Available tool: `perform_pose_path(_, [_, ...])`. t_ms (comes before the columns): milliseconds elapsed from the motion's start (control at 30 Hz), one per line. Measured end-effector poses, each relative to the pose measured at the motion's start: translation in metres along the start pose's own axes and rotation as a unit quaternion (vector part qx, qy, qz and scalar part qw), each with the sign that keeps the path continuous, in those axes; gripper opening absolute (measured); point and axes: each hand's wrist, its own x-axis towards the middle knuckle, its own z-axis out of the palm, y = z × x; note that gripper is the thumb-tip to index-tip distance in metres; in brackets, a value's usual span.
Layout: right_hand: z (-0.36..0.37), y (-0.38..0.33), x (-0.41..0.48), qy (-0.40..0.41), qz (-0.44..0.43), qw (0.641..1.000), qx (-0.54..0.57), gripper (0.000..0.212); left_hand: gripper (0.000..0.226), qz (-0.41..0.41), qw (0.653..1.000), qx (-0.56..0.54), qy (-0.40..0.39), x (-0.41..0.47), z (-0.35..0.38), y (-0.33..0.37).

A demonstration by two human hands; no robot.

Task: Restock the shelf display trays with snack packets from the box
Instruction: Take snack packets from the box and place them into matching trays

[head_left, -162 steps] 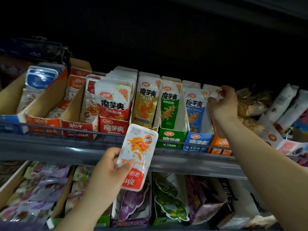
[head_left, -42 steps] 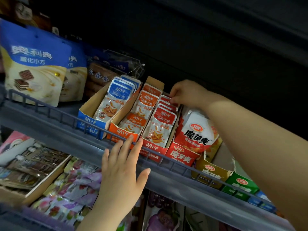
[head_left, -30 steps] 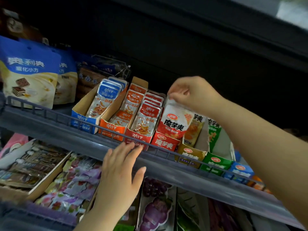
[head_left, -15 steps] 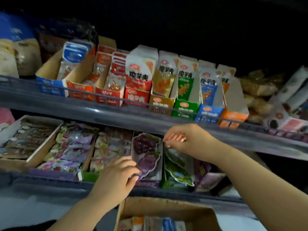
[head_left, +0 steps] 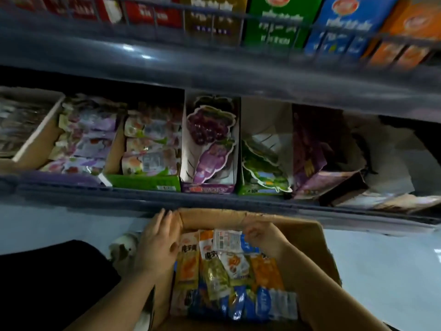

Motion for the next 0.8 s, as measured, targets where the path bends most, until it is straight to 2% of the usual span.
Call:
perform_pose_path(67, [0.019,0.021,0.008,-0.030,0.058,0.996,0.055,0.030,0.072,-0.013,1.000,-0.001,-0.019,0.002,0.011,-0.008])
perform_pose_path(167, [0.046,0.048,0.019,-0.067,0.092,0.993,-0.045,0.046,0.074,-0.020,0.999,0.012,-0.034,0.002,0.025,-0.009])
perform_pose_path(267, [0.060,0.059,0.027,-0.084,0.069,0.984,-0.143,0.066,0.073,-0.013,1.000,0.017,-0.023,0.005,0.031,-0.008])
perform_pose_path(433, [0.088,0.058,0.039,-0.107,0.022,0.966,-0.235,0.091,0.073,0.009,1.000,-0.005,-0.012,0.007,0.039,-0.014])
perform_pose_path(567, [0.115,0.059,0.052,-0.130,0.021,0.931,-0.340,0.109,0.076,0.016,1.000,0.017,-0.021,0.009,0.043,-0.020])
perform_pose_path(633, [0.120,0.062,0.057,-0.124,0.021,0.916,-0.380,0.110,0.077,0.022,0.998,0.045,-0.026,0.010,0.045,-0.024])
perform_pose_path(800, [0.115,0.070,0.065,-0.110,0.014,0.905,-0.410,0.103,0.079,0.024,0.997,0.066,-0.018,0.012,0.049,-0.026])
